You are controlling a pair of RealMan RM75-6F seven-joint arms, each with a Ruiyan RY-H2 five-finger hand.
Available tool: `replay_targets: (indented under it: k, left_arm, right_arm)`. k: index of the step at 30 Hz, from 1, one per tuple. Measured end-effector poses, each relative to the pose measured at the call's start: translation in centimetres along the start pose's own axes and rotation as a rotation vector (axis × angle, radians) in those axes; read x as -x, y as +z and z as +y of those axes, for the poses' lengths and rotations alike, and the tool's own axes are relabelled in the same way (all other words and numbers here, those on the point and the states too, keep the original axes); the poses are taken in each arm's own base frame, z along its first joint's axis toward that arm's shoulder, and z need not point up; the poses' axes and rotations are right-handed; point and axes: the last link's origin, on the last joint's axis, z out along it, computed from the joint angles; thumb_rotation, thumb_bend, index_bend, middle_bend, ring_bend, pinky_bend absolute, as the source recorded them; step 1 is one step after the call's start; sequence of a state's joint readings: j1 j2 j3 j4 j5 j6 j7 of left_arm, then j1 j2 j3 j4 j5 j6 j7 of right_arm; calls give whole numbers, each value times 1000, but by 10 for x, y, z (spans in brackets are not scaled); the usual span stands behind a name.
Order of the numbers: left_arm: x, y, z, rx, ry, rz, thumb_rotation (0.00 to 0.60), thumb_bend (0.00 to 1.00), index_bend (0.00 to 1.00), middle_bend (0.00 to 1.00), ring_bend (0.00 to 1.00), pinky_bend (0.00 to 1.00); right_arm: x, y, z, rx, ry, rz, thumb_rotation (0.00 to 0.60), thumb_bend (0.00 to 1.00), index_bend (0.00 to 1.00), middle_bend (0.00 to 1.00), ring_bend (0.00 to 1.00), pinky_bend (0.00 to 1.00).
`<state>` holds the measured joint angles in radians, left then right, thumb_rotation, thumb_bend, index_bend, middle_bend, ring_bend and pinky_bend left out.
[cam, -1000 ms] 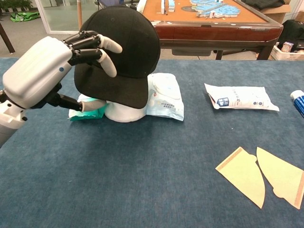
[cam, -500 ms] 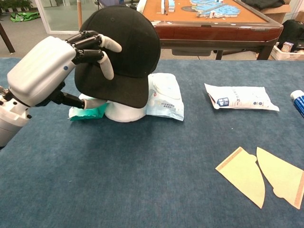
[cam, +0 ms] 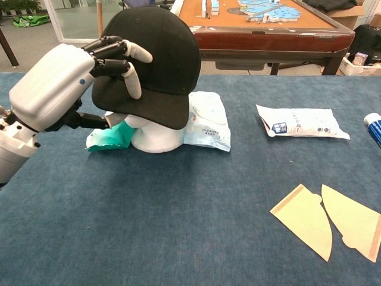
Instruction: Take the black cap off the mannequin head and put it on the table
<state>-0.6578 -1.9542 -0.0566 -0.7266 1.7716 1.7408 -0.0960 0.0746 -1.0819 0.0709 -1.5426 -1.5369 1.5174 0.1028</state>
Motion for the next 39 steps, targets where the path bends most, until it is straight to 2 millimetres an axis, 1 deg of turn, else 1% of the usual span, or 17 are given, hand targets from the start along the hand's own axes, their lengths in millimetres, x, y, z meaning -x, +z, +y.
replay_targets:
  k: [3,11,20,32,39]
  left_arm:
    - [0,0,0,-1,2,-1,600,441,576,229,163,383]
    - [-4,0,-1,-6,-5,8,600,429,602,229,163,383]
    - [-15,4,3,-2,-2,39,600,428,610,229,163,383]
    - [-38,15,15,-4,15,88,600,426,654,229,165,383]
    - [-47,29,24,-52,24,98,600,426,670,229,165,383]
  right_arm:
    - [0,0,0,0,0,-1,600,138,258,315,283,524]
    - [0,1,0,0,0,-3,600,138,258,315,283,524]
    - [2,2,-1,-1,-5,-10,600,139,259,316,283,524]
    - [2,0,-2,-6,-3,-7,600,138,258,315,284,525]
    - [2,1,-2,-7,-2,-9,600,138,259,315,283,524]
